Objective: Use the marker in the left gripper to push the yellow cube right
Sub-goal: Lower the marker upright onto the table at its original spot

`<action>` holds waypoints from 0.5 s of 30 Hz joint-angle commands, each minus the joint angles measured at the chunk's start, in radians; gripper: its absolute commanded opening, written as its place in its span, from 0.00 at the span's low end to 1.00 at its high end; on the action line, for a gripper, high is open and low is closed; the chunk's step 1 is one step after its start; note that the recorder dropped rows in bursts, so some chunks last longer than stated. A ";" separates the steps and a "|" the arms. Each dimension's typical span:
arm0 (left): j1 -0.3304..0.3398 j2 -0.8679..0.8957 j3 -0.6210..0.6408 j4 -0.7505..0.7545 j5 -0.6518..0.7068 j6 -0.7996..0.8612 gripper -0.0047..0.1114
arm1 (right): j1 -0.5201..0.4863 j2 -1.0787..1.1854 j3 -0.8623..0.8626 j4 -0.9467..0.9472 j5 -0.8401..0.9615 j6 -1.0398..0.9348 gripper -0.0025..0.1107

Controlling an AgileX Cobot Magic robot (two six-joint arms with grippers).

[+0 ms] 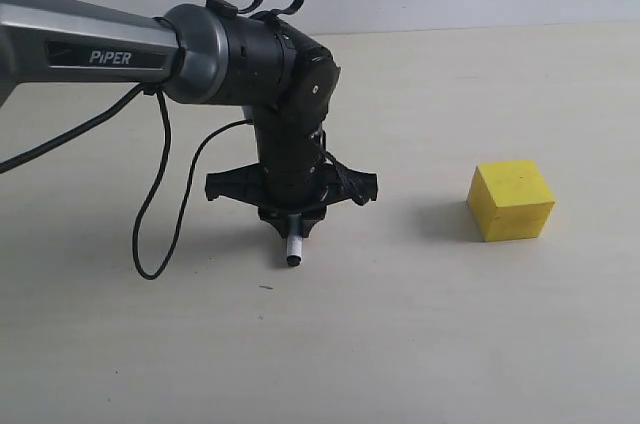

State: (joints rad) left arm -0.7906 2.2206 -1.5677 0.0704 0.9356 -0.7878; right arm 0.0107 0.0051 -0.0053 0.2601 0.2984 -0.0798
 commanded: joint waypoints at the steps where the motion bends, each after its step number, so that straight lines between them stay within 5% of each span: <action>1: 0.003 0.004 0.004 0.002 -0.002 -0.013 0.04 | 0.000 -0.005 0.005 -0.004 -0.001 -0.004 0.02; 9: 0.003 0.005 0.004 0.004 0.002 0.003 0.05 | 0.000 -0.005 0.005 -0.004 -0.001 -0.004 0.02; 15: 0.003 0.005 0.004 0.004 0.002 0.007 0.25 | 0.000 -0.005 0.005 -0.004 -0.001 -0.004 0.02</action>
State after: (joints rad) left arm -0.7906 2.2206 -1.5677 0.0704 0.9356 -0.7845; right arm 0.0107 0.0051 -0.0053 0.2601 0.2984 -0.0798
